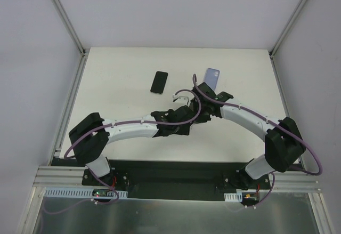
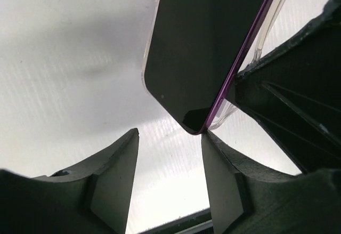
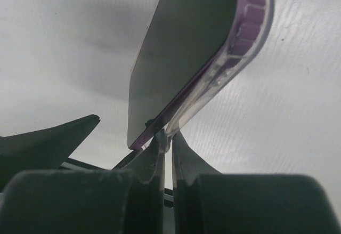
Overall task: Take the phone out of the phone case
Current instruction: Remove the phone case from the phone.
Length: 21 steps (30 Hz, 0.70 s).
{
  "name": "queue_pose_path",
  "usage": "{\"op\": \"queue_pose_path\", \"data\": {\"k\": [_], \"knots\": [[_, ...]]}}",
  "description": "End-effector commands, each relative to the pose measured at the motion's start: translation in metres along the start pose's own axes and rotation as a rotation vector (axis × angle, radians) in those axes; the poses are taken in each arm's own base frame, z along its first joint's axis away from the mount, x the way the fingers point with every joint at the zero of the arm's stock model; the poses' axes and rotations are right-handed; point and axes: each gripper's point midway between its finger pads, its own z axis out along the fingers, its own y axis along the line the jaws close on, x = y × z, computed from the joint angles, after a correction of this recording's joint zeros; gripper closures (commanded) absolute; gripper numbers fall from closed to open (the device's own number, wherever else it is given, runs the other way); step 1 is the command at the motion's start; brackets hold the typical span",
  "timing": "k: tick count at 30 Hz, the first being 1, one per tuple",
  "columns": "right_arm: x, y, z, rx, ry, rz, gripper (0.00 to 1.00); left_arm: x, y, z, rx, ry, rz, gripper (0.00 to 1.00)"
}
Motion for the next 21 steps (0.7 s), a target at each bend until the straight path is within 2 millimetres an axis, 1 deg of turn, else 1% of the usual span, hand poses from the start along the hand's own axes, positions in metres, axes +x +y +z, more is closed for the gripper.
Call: {"op": "queue_pose_path", "data": {"k": [1,2,3,4,5,10,11,14,17,19,20,21], "knots": [[0.050,-0.002,-0.018,-0.013,0.197,-0.081,0.99,-0.046,0.018,-0.024,-0.012,-0.151,-0.138,0.51],[0.050,-0.003,-0.020,-0.013,0.197,-0.087,0.99,-0.042,0.019,-0.025,-0.008,-0.147,-0.144,0.50],[0.051,-0.004,-0.021,-0.010,0.202,-0.094,0.99,-0.045,0.019,-0.030,0.007,-0.151,-0.158,0.50],[0.053,-0.006,-0.025,0.000,0.208,-0.097,0.99,-0.042,0.017,-0.031,0.019,-0.139,-0.157,0.50],[0.054,-0.008,-0.026,0.003,0.215,-0.102,0.99,-0.041,0.016,-0.031,0.027,-0.131,-0.156,0.47],[0.059,-0.013,-0.034,0.017,0.234,-0.121,0.99,-0.038,0.011,-0.028,0.040,-0.110,-0.150,0.39],[0.061,-0.013,-0.034,0.013,0.240,-0.122,0.99,-0.041,0.008,-0.028,0.047,-0.115,-0.147,0.39],[0.064,-0.010,-0.034,-0.003,0.255,-0.119,0.99,-0.042,0.004,-0.022,0.047,-0.109,-0.118,0.34],[0.063,-0.010,-0.033,0.001,0.252,-0.112,0.99,-0.035,0.000,-0.018,0.063,-0.081,-0.116,0.32],[0.061,-0.010,-0.034,0.009,0.239,-0.103,0.99,-0.027,-0.005,-0.018,0.102,-0.033,-0.149,0.31],[0.060,-0.010,-0.034,0.013,0.233,-0.096,0.99,-0.020,-0.004,-0.015,0.120,-0.012,-0.165,0.31],[0.058,-0.010,-0.034,0.016,0.224,-0.089,0.99,-0.020,0.000,-0.015,0.126,0.000,-0.210,0.32]]}}
